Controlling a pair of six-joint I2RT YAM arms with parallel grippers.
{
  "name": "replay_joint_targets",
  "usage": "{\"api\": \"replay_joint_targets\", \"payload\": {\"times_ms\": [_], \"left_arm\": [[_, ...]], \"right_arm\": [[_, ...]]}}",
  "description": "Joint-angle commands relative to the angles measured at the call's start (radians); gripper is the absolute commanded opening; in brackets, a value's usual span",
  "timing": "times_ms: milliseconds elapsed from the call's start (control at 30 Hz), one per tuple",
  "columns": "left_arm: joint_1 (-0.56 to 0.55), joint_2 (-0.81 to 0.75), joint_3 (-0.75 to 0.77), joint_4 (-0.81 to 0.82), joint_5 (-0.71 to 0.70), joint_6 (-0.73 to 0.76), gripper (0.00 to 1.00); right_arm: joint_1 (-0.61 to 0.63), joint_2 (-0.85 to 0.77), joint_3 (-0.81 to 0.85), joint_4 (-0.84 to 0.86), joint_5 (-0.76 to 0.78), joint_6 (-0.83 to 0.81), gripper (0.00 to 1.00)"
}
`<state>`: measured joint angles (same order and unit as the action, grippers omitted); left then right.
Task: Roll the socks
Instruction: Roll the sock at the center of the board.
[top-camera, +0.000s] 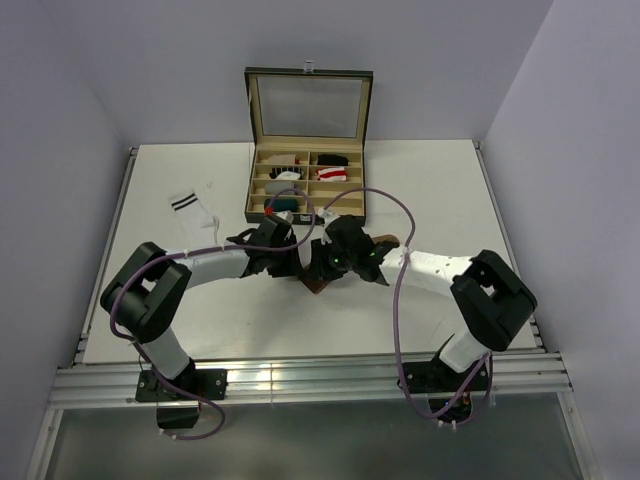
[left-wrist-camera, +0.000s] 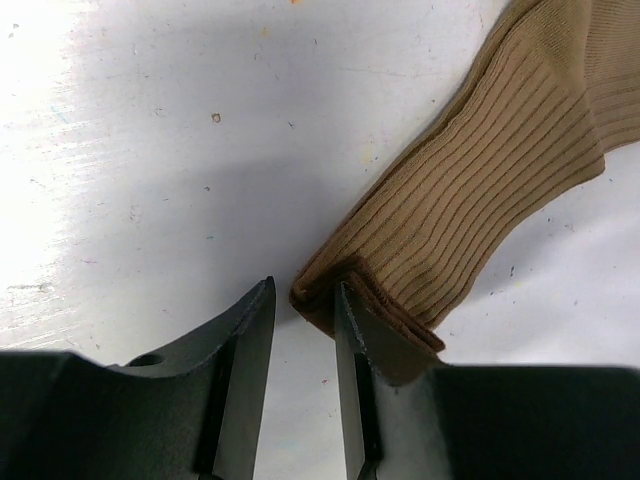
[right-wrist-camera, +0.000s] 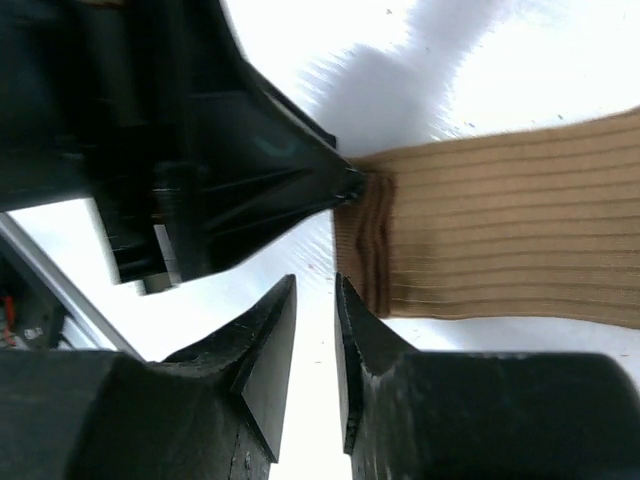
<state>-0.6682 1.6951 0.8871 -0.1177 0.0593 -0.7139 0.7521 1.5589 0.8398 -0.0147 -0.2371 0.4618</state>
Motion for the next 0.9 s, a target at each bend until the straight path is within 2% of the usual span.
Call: {"api": "replay_joint_targets", "payload": {"times_ms": [0,200,333,533,633,867], "left_arm": [[-0.005,0.032,0.001,-0.069,-0.01,0.027,0.36],[-0.004,0.031,0.003,-0.073,-0.012,0.027,0.37],[-0.005,0.032,0.006,-0.074,-0.012,0.027,0.36],[-0.005,0.035,0.012,-0.079,-0.01,0.03,0.36],[-0.005,0.037,0.016,-0.08,-0.009,0.031,0.36],[-0.005,0.034,0.016,-0.082,-0.006,0.03,0.36]], "right_arm": [[-0.003,0.041,0.033,0.012,0.013,-0.029,0.29],[-0.013,0.105,0.027,0.001,0.021,-0.006,0.26],[-0.017,0.148,0.076,-0.115,0.068,-0.022,0.23],[-0.01,0.098,0.073,-0.143,0.13,-0.054,0.23],[0.019,0.046,0.068,-0.143,0.209,-0.107,0.25],[0.157,-0.051,0.028,-0.074,0.412,-0.209,0.39]]}}
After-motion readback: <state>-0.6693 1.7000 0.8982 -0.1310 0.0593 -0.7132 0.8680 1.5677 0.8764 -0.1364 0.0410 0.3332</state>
